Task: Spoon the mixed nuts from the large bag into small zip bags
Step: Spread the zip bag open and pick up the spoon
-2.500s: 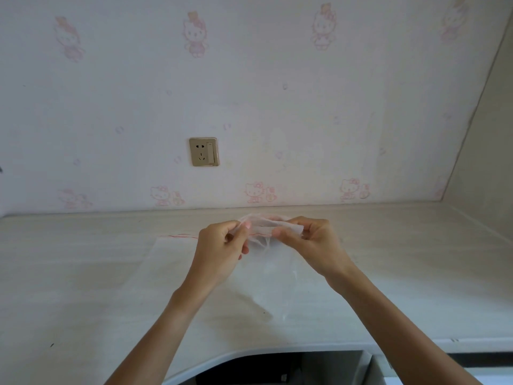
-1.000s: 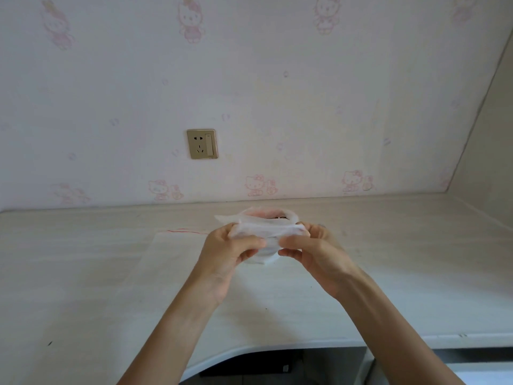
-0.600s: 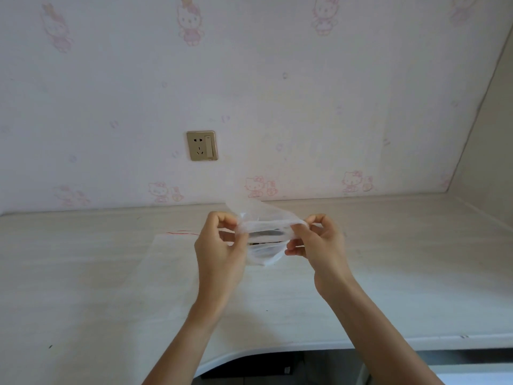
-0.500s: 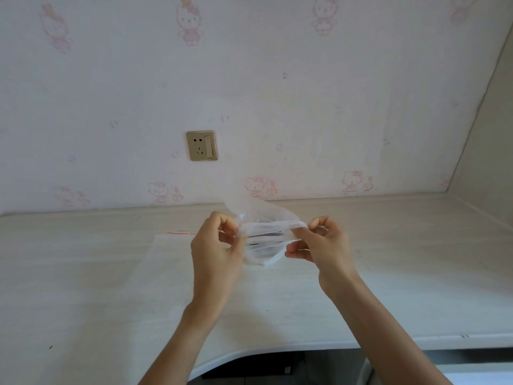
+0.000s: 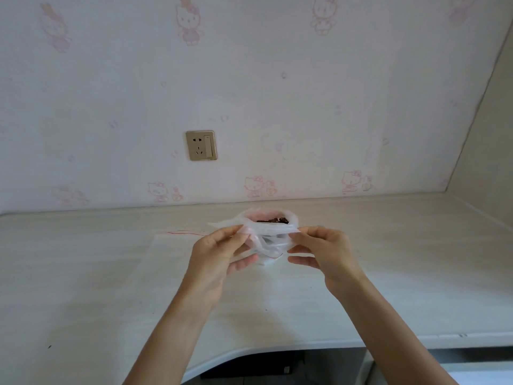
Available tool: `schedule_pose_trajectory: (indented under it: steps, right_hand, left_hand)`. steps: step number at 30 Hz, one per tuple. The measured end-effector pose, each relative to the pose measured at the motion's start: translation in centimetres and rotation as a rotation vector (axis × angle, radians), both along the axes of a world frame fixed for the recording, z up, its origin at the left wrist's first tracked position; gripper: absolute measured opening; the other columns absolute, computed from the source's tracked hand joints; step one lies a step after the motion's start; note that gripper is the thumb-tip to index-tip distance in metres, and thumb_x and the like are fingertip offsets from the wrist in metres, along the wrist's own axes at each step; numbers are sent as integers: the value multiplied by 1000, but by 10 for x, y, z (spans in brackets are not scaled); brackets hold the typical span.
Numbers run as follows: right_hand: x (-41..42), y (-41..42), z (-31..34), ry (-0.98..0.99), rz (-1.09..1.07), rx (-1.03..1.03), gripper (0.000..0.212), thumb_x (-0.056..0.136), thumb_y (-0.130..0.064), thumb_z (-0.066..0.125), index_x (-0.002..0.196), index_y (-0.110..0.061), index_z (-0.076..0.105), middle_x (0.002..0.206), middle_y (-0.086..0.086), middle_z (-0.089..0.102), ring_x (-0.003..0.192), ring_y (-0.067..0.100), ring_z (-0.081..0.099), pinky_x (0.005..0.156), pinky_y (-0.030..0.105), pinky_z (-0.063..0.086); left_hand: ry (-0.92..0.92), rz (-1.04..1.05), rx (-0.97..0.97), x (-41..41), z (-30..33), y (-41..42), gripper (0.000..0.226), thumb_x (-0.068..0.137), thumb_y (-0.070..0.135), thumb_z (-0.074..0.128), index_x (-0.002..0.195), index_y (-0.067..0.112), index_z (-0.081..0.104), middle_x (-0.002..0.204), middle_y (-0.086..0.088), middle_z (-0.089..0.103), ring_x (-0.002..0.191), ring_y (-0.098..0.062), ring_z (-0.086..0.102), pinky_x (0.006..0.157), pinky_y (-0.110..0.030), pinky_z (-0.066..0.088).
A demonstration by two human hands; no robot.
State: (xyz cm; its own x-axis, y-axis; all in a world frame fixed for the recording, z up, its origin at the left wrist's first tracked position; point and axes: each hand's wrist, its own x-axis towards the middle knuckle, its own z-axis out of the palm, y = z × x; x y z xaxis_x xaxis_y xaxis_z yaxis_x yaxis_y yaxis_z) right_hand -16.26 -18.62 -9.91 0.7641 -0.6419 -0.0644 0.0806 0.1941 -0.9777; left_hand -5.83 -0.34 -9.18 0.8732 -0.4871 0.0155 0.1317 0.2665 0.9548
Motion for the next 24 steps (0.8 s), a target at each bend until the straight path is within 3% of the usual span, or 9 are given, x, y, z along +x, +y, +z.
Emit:
schedule_pose_trajectory:
  steps: [3, 5, 7, 9, 12, 14, 19, 24]
  right_hand:
    - [0, -3, 2, -88, 118, 255, 29, 87, 0, 76, 111, 10, 65, 93, 17, 76, 78, 27, 75, 70, 36, 63]
    - [1, -3, 4, -171, 189, 449, 46, 89, 3, 72, 129, 3, 50, 96, 18, 76, 79, 24, 76, 70, 34, 63]
    - [4, -4, 4, -252, 221, 599, 59, 85, 3, 72, 131, -9, 39, 96, 19, 75, 78, 22, 76, 69, 32, 64]
    - [5, -4, 4, -287, 250, 658, 51, 83, 0, 74, 123, -14, 44, 92, 16, 74, 78, 21, 75, 71, 33, 64]
    - [5, 2, 5, -225, 339, 580, 10, 86, -12, 70, 92, -6, 74, 89, 10, 72, 80, 20, 74, 75, 33, 64]
    - [7, 3, 1, -209, 351, 525, 22, 95, -15, 63, 82, -10, 79, 90, 9, 74, 83, 21, 74, 76, 35, 63]
    - [10, 7, -4, -260, 346, 506, 22, 87, -17, 60, 99, -7, 76, 100, 12, 72, 84, 23, 71, 75, 38, 59]
    - [8, 10, -7, -336, 397, 414, 32, 84, -21, 66, 109, -4, 75, 113, 15, 72, 99, 24, 72, 81, 36, 58]
  left_hand:
    - [260, -152, -123, 2, 4, 1, 12, 79, 15, 78, 87, 7, 83, 96, -13, 78, 90, -24, 79, 71, -34, 64]
    - [417, -201, -201, 2, 4, -1, 16, 78, 8, 77, 92, 1, 79, 101, -17, 78, 90, -25, 79, 71, -37, 65]
    - [545, -236, -269, 3, 4, -3, 21, 78, 4, 74, 98, -3, 74, 101, -19, 77, 88, -27, 79, 72, -41, 66]
    - [592, -276, -293, 3, 5, -3, 18, 81, 4, 71, 99, -2, 72, 94, -16, 75, 82, -25, 78, 73, -43, 65]
    - [544, -312, -240, 4, 5, -4, 12, 84, 7, 70, 95, 3, 70, 78, -5, 65, 68, -15, 69, 70, -38, 63]
    - [438, -263, -145, 5, 3, -7, 7, 89, 9, 67, 94, 5, 69, 72, -2, 59, 62, -13, 62, 68, -34, 59]
    - [245, -205, -52, 5, 5, -10, 37, 93, 15, 53, 65, 18, 76, 70, -2, 59, 61, -12, 59, 68, -31, 52]
    - [322, -329, -176, 7, 0, -8, 26, 82, 22, 61, 94, 16, 83, 81, -3, 71, 70, -17, 69, 80, -36, 56]
